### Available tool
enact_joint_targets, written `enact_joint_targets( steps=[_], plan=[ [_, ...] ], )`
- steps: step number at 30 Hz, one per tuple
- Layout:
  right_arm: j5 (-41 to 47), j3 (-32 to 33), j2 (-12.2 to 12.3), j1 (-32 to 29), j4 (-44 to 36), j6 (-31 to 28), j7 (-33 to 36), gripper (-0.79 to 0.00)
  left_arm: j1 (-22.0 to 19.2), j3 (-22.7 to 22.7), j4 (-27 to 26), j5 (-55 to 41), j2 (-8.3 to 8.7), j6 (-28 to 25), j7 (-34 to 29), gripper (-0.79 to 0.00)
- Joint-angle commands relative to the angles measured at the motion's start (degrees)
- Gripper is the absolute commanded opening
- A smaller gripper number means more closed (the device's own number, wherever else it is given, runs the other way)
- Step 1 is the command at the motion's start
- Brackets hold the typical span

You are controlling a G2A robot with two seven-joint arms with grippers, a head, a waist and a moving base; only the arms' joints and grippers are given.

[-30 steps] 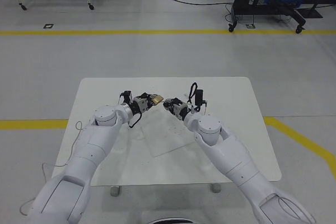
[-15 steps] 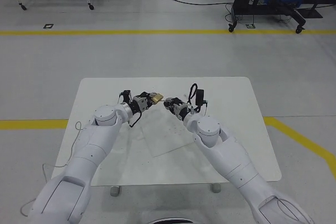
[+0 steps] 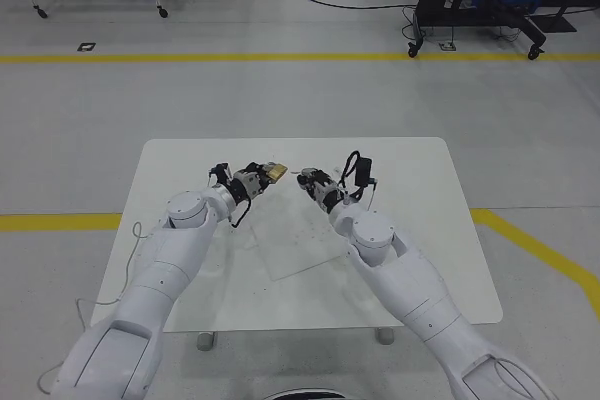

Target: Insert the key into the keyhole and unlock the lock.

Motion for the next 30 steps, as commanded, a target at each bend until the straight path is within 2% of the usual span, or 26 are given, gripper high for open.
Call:
enact_joint_targets(
  steps=[1, 4, 7, 14, 21, 30],
  plan=[
    [-3.4, -0.4, -0.2, -0.9, -0.3, -2.4, -6.3, -0.785, 0.8, 0.3, -0.9, 0.2, -0.17, -1.3, 0.9, -0.785],
    [-9.5, -3.2, -0.9, -1.9, -0.3, -5.3, -12.8, -0.785, 1.3, 0.5, -1.6, 0.7, -0.37, -2.6, 1.7, -0.785],
    [-13.9, -6.4, -2.0, -2.0, 0.8, -6.2, -19.1, -0.785, 1.9, 0.4, -2.2, 1.4, -0.53, -6.3, 3.4, -0.785],
    [-14.1, -8.7, -3.9, -1.1, 2.9, -7.1, -21.2, -0.785, 4.7, 0.1, -5.6, 5.7, -0.48, -15.6, 7.5, -0.785],
    [-15.9, -9.9, -5.3, -0.9, 3.8, -7.1, -23.9, -0.785, 5.8, -0.4, -7.3, 6.5, -0.46, -15.1, 7.7, -0.785],
    [-18.3, -10.1, -6.5, -1.2, 4.7, -6.8, -23.7, -0.785, 6.2, -1.4, -7.9, 6.6, -0.44, -14.3, 7.6, -0.785]
  ],
)
